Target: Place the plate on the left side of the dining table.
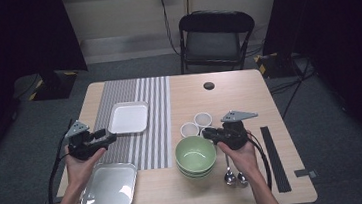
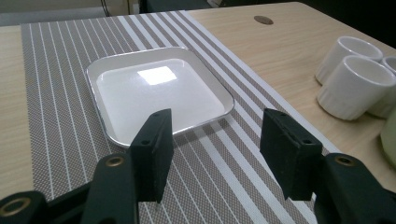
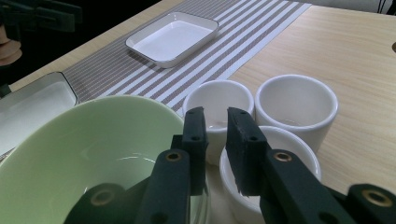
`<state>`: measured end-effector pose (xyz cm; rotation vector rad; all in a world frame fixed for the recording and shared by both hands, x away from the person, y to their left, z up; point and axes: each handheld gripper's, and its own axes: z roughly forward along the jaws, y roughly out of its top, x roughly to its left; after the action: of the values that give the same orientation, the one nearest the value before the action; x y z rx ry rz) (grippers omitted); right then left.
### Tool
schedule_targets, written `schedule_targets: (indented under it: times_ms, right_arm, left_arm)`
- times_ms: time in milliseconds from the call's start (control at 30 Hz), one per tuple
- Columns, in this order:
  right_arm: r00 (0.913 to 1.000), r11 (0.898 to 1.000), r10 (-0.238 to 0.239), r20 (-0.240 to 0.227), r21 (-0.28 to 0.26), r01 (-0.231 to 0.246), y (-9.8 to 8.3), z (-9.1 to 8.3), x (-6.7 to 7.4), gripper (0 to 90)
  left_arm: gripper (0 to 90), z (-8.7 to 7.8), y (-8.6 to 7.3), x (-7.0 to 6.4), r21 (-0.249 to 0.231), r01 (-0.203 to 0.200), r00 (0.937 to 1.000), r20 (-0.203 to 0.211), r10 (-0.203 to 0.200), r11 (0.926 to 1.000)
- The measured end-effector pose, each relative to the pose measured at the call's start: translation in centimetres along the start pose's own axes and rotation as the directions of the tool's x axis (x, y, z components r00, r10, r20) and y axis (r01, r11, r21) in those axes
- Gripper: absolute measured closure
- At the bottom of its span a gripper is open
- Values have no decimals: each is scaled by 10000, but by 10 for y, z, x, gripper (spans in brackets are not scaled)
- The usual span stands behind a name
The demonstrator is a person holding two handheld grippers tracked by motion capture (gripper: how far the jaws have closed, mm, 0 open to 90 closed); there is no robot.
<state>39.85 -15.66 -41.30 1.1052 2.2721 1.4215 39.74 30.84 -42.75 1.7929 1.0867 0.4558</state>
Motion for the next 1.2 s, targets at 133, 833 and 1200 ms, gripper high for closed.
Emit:
schedule_targets:
  times_ms: [133,833,1200]
  right_arm:
    - [9998,9999,-117,-181,-34,116,0,2,3,747]
    - [9994,9997,-40,-347,240,49,-6,10,4,858]
    - [9993,9999,-145,-332,74,147,-6,14,4,836]
  left_arm:
    - [444,-9,-2,-5,184,-120,9992,377,113,9998]
    - [425,-28,-20,-56,447,-1030,9743,2059,917,9937]
    - [378,-31,-31,-43,460,-1421,9809,1406,1344,9888]
